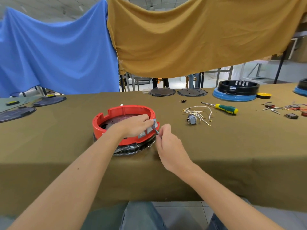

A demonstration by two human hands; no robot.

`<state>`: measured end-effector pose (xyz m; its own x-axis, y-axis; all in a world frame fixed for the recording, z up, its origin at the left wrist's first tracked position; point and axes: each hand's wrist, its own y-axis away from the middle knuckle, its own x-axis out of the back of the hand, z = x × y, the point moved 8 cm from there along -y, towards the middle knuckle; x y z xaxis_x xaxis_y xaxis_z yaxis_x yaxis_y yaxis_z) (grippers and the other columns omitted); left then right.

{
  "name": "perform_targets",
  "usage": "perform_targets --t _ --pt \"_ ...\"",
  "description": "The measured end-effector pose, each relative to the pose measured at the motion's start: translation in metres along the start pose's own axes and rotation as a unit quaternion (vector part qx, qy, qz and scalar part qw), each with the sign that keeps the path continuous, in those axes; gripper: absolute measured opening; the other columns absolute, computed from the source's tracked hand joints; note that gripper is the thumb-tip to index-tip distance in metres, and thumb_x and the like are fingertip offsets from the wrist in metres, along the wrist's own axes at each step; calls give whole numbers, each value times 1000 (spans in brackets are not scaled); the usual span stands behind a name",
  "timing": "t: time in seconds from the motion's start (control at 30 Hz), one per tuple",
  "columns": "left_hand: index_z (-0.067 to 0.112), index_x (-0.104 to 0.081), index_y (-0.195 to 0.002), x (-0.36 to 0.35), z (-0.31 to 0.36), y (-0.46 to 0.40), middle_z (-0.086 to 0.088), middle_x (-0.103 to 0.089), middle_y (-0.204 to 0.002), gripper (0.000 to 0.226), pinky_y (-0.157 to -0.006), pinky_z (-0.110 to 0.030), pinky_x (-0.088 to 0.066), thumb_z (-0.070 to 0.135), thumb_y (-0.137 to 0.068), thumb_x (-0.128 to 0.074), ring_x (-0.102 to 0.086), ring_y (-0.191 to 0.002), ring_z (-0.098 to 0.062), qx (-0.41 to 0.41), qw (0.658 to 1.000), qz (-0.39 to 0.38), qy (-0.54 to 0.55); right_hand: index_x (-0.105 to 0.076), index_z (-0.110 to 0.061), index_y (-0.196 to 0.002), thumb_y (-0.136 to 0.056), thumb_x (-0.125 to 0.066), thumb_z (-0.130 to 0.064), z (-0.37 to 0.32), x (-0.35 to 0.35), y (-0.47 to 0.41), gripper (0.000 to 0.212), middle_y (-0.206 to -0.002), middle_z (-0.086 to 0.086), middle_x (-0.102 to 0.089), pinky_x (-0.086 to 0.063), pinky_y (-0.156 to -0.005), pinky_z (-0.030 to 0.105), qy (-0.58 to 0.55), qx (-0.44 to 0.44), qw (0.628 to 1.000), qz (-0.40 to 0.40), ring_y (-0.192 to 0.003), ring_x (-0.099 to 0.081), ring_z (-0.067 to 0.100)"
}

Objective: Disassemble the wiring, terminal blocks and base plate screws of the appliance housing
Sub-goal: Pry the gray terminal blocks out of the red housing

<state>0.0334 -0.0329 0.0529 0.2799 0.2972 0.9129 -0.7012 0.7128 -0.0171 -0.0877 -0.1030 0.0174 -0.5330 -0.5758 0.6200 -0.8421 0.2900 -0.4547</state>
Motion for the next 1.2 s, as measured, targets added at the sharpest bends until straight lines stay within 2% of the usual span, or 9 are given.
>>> perform_targets --t 0.27,0.43,0.53,0.63,0.7,0.83,0.93,1.07,1.2 --pt "19 -47 -81 1 3 1 1 -54 -82 38 -68 -32 -35 45 -104 -31 -48 -75 -14 -3 1000 1 0 -36 -15 -98 -106 -36 -16 -14 -6 7 9 -79 3 -58 -37 -56 32 32 6 999 16 -68 -59 28" --pt "17 -47 -82 1 3 2 0 -54 -83 39 -70 -34 -35 45 -104 -31 -49 -78 -18 -5 1000 4 2 -33 -17 -96 -107 -33 -16 -16 -10 6 11 -82 1 -56 -35 -60 29 18 -14 999 35 -71 -56 25" --pt "19 -47 -81 1 3 1 1 -54 -83 38 -71 -34 -36 45 -104 -31 -49 -78 -17 -7 1000 4 2 -34 -18 -97 -107 -32 -17 -16 -11 5 11 -84 -1 -55 -29 -52 24 15 -17 999 32 -72 -55 21" --pt "20 -46 -78 1 3 0 2 -52 -79 38 -68 -34 -34 44 -105 -32 -47 -74 -15 -11 1000 7 5 -38 -17 -107 -107 -36 -16 -19 -16 2 2 -95 2 -58 -31 -55 21 43 -9 999 30 -77 -55 17" --pt "17 -47 -79 2 3 1 0 -54 -80 38 -68 -34 -35 42 -104 -34 -48 -73 -16 -10 1000 7 15 -40 -10 -123 -104 -39 -10 -23 -18 -4 19 -104 5 -60 -32 -62 21 99 4 995 34 -85 -59 19" --pt "8 -54 -89 3 1 1 -3 -56 -85 40 -76 -37 -39 41 -103 -36 -48 -77 -18 -5 999 -1 36 -39 -7 -131 -102 -44 -6 -31 -22 -9 30 -111 8 -58 -31 -67 22 172 45 984 29 -90 -58 21" --pt "15 -50 -81 3 -1 -2 1 -53 -81 36 -68 -33 -35 39 -103 -36 -47 -75 -16 -1 1000 0 27 -41 -8 -124 -102 -43 -4 -25 -22 -7 22 -108 8 -57 -36 -68 25 164 43 985 17 -85 -54 20" --pt "20 -48 -79 2 -3 -3 3 -52 -81 34 -69 -32 -35 37 -104 -32 -48 -77 -15 3 1000 -1 16 -39 -12 -107 -101 -37 -2 -16 -15 -9 12 -89 1 -50 -28 -63 27 83 25 996 16 -72 -43 21" --pt "18 -51 -83 4 -3 -3 1 -55 -86 35 -72 -33 -37 38 -105 -31 -50 -81 -16 5 1000 -2 10 -30 -19 -88 -105 -36 -12 -7 -4 -13 20 -72 -7 -46 -28 -53 27 36 15 999 9 -59 -42 12"
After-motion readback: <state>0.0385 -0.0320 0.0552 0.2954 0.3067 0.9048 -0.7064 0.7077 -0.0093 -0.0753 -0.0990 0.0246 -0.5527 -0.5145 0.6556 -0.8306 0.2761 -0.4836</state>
